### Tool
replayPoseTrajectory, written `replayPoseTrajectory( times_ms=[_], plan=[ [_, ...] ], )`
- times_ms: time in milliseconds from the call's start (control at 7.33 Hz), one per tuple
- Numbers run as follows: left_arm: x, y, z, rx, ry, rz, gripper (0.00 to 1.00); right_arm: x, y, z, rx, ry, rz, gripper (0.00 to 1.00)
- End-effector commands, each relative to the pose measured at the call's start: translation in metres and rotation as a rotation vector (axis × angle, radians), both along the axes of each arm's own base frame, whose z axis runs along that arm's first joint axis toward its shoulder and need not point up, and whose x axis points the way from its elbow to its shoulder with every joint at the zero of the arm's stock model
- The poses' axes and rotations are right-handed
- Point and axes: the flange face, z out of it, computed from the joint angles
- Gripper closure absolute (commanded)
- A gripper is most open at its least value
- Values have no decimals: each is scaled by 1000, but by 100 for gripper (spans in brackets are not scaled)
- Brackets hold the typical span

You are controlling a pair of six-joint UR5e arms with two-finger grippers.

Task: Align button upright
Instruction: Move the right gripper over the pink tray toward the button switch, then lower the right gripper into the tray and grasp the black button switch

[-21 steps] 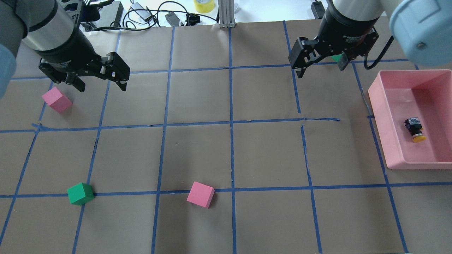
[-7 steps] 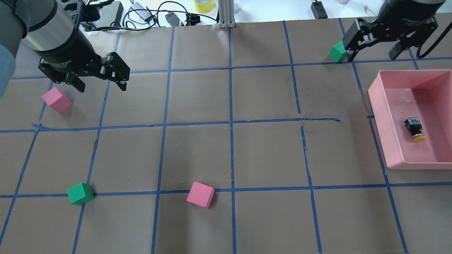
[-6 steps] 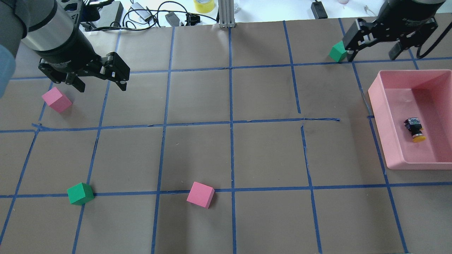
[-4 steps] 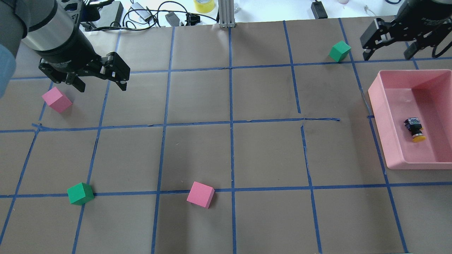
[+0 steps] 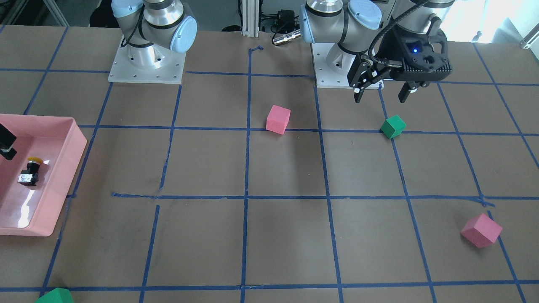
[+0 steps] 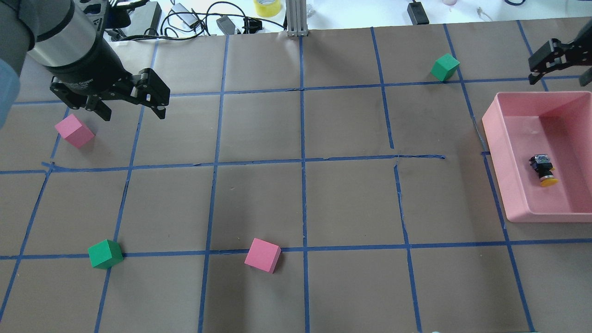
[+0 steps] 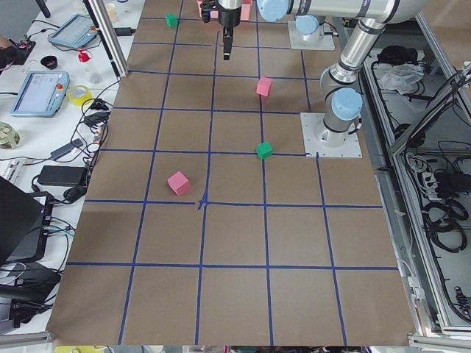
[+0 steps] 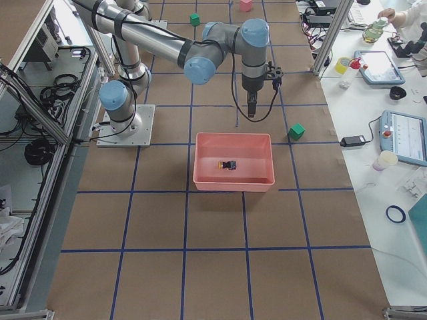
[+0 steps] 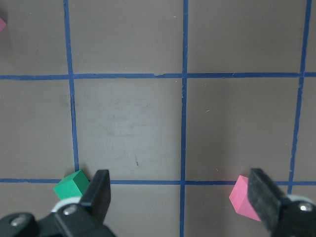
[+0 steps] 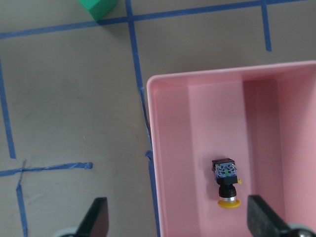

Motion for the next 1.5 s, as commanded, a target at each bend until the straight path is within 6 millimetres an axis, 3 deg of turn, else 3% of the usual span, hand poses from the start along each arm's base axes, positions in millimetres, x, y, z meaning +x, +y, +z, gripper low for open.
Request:
replayPoseTrajectory(
  times_ms=[0,273,409,682,1091,1364],
  plan=[
    [0,0,0,0,0,0,0,-61,11,-61,68,-54,163,1],
    [0,0,0,0,0,0,0,-86,15,-107,54,-68,203,1],
    [0,0,0,0,0,0,0,-88,20,-132,57,-62,239,1],
    [0,0,0,0,0,0,0,-93,33,-154,85,-50,226,1],
    [0,1,1,0,0,0,0,-95,34,-181,66,-24,221,1],
    [0,1,1,0,-2,0,0,-110,37,-193,73,-28,197,1]
  ],
)
